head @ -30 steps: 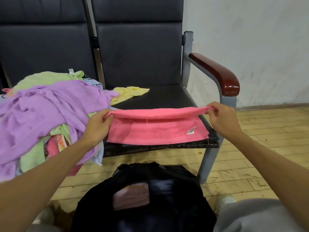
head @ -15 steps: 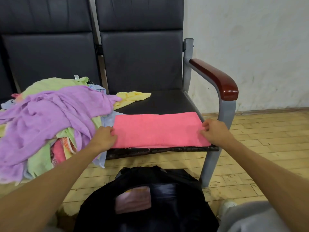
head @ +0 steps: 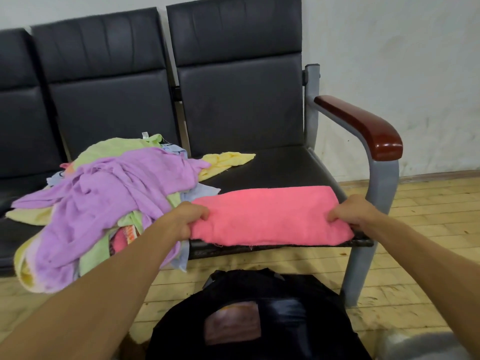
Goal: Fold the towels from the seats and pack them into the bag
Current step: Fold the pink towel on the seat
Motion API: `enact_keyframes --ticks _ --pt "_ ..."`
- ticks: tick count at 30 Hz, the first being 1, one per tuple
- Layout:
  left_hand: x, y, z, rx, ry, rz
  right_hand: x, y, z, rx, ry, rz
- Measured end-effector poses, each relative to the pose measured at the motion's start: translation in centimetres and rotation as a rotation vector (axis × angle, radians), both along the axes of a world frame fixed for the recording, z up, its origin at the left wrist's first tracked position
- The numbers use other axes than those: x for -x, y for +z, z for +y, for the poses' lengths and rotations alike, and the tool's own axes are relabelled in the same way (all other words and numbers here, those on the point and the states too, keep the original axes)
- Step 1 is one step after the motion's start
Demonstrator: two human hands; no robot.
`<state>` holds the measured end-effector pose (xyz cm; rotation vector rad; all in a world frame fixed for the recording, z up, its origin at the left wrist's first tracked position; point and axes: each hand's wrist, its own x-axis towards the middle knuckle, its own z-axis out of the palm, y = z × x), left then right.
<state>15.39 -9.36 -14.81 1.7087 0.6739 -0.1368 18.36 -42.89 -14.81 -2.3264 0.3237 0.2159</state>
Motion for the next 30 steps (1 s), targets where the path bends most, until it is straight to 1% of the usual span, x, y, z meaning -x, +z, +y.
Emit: enact_keyframes --ticks 1,3,6,9,12,15,17,19,26,30 --pt "0.3 0.3 0.4 0.094 0.0 0.004 0.1 0.1 0.1 -0.047 0.006 0.016" --pt "0.8 1.0 1.0 0.206 -0.015 -0.013 0.3 0.3 0.2 -0.122 0.032 0.053" --pt "0.8 2.3 1.1 0.271 0.029 -0.134 0.6 0.5 0.3 -0.277 0.017 0.072" --pt "-0.2 3.4 -0.3 0.169 0.104 -0.25 1.0 0.1 0.8 -0.342 0.021 0.11" --pt "-1.0 4.5 -3.5 0.021 0.065 -0.309 1.3 0.0 1.3 -0.333 0.014 0.073" --pt "-1.1 5.1 -7.4 -0.1 -0.087 -0.332 1.1 -0.2 1.3 -0.405 -0.005 0.057" --pt "-1.1 5.1 -9.8 -0.196 -0.253 -0.347 1.1 -0.3 1.1 -0.427 -0.003 0.084" --pt "-0.8 5.0 -12.1 -0.252 -0.397 -0.344 1.0 -0.6 0.7 -0.44 0.008 0.123" --pt "-0.9 1.4 -17.5 -0.473 -0.665 -0.341 1.0 -0.9 0.1 -0.529 0.03 0.15" --pt "-0.5 0.2 -18.8 -0.478 -0.786 -0.337 1.2 -0.8 0.3 -0.573 0.038 0.15"
